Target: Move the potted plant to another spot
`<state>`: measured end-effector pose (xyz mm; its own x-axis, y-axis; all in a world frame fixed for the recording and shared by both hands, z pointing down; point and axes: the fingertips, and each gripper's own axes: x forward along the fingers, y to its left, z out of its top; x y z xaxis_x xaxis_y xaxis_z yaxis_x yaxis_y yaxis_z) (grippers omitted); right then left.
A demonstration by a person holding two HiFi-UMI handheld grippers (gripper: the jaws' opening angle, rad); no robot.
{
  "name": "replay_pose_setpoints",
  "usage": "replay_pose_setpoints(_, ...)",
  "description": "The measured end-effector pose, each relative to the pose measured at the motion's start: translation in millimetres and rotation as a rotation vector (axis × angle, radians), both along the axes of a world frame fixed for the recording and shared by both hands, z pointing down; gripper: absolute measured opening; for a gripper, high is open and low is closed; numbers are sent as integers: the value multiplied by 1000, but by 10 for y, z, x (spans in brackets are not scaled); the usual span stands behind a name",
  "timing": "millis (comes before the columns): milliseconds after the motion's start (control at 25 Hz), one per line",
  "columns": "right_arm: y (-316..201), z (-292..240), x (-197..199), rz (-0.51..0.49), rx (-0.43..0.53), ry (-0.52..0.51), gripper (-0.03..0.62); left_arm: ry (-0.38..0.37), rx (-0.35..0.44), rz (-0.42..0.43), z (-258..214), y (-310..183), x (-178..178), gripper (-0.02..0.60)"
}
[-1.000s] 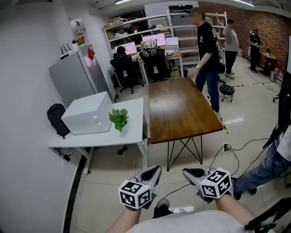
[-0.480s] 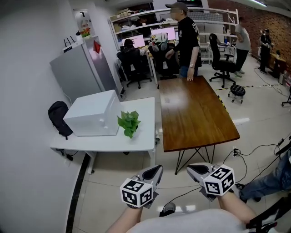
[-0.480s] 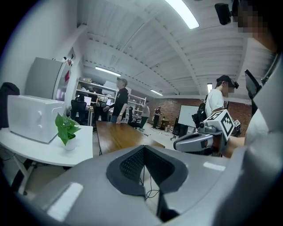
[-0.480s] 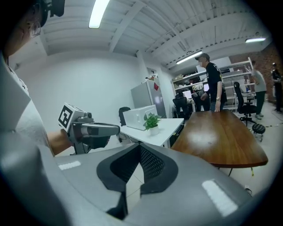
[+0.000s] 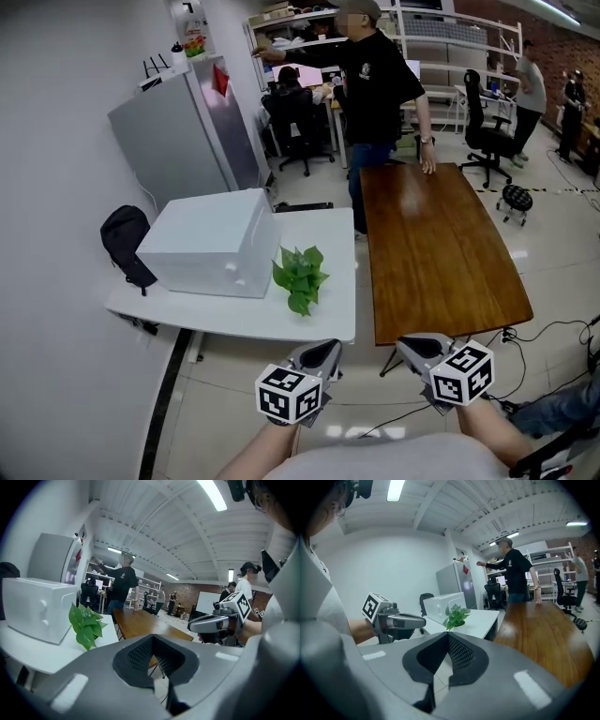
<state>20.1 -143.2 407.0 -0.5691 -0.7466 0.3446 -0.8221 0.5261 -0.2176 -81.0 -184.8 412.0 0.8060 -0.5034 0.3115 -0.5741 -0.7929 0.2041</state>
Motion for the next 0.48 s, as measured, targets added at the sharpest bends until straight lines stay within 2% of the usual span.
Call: replay_pose_setpoints(480, -656, 218, 112, -32, -25, 19, 3, -15, -52, -52, 258, -579, -9, -3)
